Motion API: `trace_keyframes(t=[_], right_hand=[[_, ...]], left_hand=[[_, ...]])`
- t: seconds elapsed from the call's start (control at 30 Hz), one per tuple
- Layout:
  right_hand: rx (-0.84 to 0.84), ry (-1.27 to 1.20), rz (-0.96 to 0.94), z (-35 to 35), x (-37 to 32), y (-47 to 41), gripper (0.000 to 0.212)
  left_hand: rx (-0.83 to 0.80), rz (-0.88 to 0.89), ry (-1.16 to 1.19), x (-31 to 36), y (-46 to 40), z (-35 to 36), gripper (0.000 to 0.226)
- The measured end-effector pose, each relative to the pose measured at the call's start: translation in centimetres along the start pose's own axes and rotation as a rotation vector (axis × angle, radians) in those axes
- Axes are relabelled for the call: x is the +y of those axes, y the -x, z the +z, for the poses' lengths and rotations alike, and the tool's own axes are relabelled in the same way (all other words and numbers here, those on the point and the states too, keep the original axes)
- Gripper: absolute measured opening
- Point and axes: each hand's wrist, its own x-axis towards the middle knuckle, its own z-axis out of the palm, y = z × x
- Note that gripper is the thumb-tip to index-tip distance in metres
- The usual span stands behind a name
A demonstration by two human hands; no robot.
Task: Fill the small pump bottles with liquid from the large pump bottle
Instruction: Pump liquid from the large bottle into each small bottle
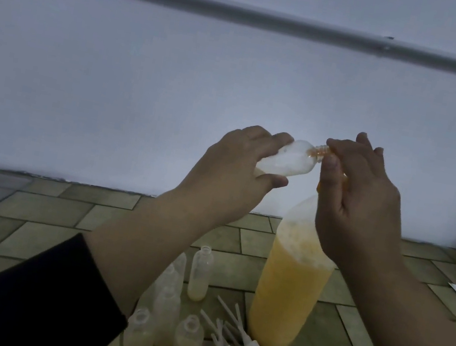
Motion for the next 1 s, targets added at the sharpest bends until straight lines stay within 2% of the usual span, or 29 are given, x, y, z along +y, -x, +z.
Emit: trace_keyframes(t=[0.1,0.23,0.5,0.7,1.0], right_hand=[[-0.001,-0.021,0.019,0.7,0.2,0.7,0.056],[-0.068,-0.016,-0.001,0.1,-0.1,0.2,0.065],[-0.016,0.026,0.029,-0.2,-0.4,0.4,0.059],[-0.095,0.046,0.021,-0.7,-0.6,0.8,0.067],[-0.009,-0.019,0.002,-0.8,-0.6,0.2,0.059]], left_hand=[[-0.021,-0.012,-0.01,-0.2,0.5,0.3,0.046],[-0.036,-0.02,-0.003,-0.2,0.5,-0.4,0.045],[-0.005,-0.003,-0.004,0.5,0.3,0.0,0.046],[-0.015,-0.044,0.02,0.6,0.8,-0.2,0.047],[0.009,-0.048,0.065,0.8,0.6,-0.2,0.046]])
